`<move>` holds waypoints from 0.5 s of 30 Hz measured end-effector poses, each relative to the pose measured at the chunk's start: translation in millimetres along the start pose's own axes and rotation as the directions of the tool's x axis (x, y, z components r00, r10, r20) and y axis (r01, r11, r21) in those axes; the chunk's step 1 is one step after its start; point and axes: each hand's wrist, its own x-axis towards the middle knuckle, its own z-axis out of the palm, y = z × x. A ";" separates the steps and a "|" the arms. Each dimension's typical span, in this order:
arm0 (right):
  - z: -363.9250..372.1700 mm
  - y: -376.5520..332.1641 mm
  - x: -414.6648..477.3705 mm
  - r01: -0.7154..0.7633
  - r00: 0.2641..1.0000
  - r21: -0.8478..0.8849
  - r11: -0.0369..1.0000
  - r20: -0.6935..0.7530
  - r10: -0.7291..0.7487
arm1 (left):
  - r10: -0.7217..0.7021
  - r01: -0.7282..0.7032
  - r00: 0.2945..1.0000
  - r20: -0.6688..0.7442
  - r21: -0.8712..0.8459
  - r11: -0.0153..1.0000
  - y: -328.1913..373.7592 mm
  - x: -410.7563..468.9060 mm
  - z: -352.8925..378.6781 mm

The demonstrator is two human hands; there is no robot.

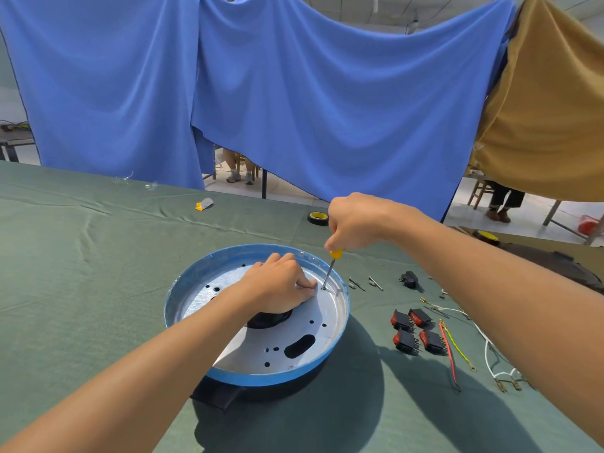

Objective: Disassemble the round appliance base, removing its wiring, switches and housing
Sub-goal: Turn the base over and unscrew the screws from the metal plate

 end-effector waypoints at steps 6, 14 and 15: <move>-1.5 0.1 -0.5 0.053 0.998 0.058 0.997 -0.016 -0.053 | -0.004 0.004 1.000 -0.003 -0.006 1.000 0.5 -1.6 -0.4; 1.8 0.8 1.6 -0.029 0.999 -0.068 0.997 -0.047 0.026 | 0.004 -0.004 1.000 0.000 0.009 1.000 -0.8 -0.8 -1.0; 1.7 1.0 1.8 -0.022 0.999 -0.047 0.999 -0.042 0.020 | 0.005 -0.005 1.000 -0.001 0.007 1.000 -0.8 -0.7 -0.8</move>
